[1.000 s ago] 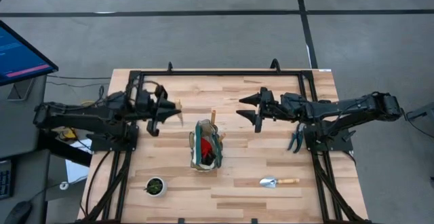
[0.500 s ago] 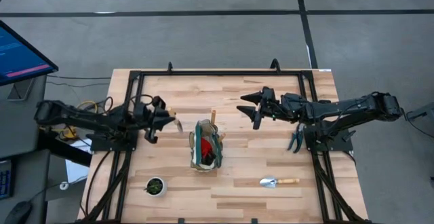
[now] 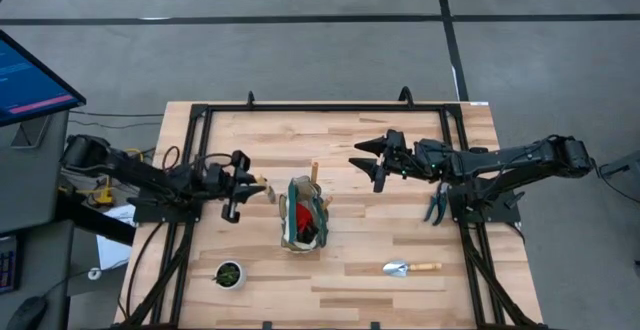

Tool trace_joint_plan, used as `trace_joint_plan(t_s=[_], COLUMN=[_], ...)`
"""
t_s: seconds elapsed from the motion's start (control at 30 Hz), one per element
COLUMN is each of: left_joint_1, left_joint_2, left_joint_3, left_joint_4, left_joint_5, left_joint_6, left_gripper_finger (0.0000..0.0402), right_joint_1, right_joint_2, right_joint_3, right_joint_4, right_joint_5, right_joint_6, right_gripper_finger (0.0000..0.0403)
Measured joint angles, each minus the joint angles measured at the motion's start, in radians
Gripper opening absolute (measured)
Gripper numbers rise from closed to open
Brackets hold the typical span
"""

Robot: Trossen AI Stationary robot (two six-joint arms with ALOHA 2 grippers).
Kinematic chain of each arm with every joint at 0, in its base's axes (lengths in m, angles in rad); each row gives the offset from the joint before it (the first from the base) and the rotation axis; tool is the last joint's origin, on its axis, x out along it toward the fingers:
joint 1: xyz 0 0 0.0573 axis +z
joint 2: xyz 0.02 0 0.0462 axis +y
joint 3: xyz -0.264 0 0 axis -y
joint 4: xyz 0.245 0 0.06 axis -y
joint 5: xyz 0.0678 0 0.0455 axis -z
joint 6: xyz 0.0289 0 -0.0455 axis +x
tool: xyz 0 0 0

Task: Pick & Place Garden tools in Gardening bag
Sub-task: Put the brown trowel into the green gardening bag

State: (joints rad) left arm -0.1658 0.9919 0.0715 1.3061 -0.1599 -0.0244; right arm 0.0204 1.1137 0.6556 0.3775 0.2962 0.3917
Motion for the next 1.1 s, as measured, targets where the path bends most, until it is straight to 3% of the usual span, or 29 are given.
trace_joint_plan(t_s=[0.4,0.5,1.1], left_joint_1=[0.01,0.015,0.015], left_joint_2=[0.304,0.361,0.503], left_joint_3=[0.0,0.003,0.009], left_joint_4=[0.26,0.261,0.264], left_joint_5=[-0.035,-0.034,-0.017], left_joint_6=[-0.005,-0.014,-0.062], left_gripper_finger=[0.0047,0.0048,0.0049], right_joint_1=[0.0,0.005,0.051], right_joint_2=[0.0,0.0,0.0], right_joint_3=[0.0,0.0,0.0], right_joint_4=[-0.002,-0.002,-0.004], right_joint_5=[-0.004,-0.004,-0.007], right_joint_6=[-0.006,-0.008,-0.024], right_gripper_finger=[0.026,0.026,0.026])
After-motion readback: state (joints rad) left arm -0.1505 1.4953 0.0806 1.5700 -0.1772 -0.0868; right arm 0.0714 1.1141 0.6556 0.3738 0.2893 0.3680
